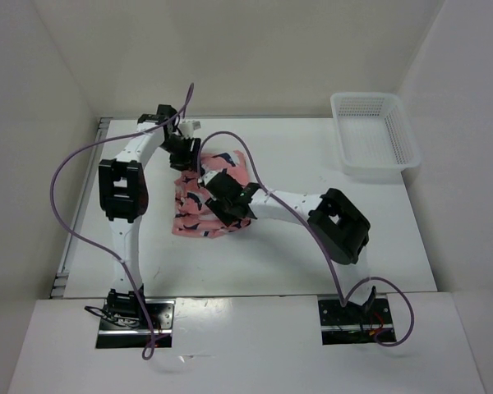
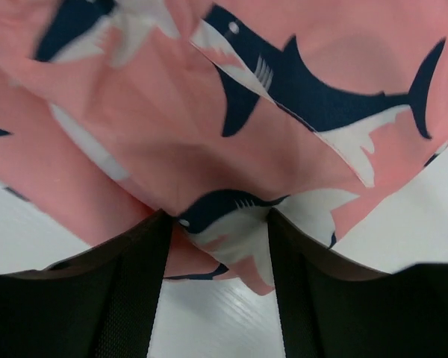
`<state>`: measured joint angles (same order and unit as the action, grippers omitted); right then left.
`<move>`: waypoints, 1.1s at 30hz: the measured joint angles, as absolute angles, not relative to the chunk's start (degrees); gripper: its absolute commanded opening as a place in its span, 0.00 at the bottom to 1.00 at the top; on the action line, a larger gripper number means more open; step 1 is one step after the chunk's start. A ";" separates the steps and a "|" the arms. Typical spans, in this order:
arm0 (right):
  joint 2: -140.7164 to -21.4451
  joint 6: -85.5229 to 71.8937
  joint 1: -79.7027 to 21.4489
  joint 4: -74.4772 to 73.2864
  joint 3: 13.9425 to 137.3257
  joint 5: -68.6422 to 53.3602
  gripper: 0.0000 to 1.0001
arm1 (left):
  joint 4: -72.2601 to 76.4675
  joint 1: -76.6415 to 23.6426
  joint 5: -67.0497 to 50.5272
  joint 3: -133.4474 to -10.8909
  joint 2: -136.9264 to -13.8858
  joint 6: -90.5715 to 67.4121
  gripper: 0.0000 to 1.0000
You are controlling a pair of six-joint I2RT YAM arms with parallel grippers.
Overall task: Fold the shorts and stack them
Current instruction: Fold the shorts
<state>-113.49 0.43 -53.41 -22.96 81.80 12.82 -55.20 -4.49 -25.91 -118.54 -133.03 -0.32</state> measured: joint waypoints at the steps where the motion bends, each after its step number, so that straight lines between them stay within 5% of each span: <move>1: -113.62 0.21 -53.10 -22.61 80.66 12.67 0.35 | -55.02 -4.47 -25.67 -117.69 -133.10 -0.36 0.51; 3: -113.62 -0.82 -52.84 -21.69 78.54 12.01 0.14 | -54.81 -4.40 -25.23 -116.88 -133.32 -0.30 0.36; 6: -113.62 -2.09 -52.86 -19.77 75.77 10.83 0.00 | -53.30 -4.36 -23.97 -116.86 -133.93 -0.32 0.32; 9: -112.71 -2.63 -52.84 -17.54 73.60 10.00 0.00 | -52.23 -4.34 -22.22 -117.45 -135.11 -0.32 0.30; 11: -111.96 -2.90 -52.84 -16.53 72.27 9.63 0.08 | -51.96 -4.49 -21.15 -118.69 -136.57 -0.30 0.33; 12: -111.59 -3.01 -52.84 -16.05 71.66 9.45 0.19 | -51.81 -4.64 -20.75 -119.31 -137.16 -0.25 0.37; 13: -111.02 -3.07 -52.84 -15.88 71.07 9.26 0.43 | -51.53 -4.84 -20.36 -119.59 -137.58 -0.23 0.41; 16: -108.20 -3.40 -52.84 -16.95 69.69 8.60 0.64 | -50.98 -5.19 -20.08 -119.68 -137.75 -0.05 0.56; 20: -98.24 -5.02 -51.92 -17.43 67.26 6.04 0.73 | -50.09 -5.45 -21.56 -118.83 -136.42 -0.21 0.71; 26: -82.08 -12.97 -40.42 -9.93 62.41 -2.44 0.69 | -50.04 -5.06 -23.57 -117.95 -129.38 -0.27 0.78; 33: -93.58 -19.92 -33.80 -8.84 61.17 -8.91 0.67 | -49.25 -3.31 -23.59 -108.77 -118.26 -0.27 0.78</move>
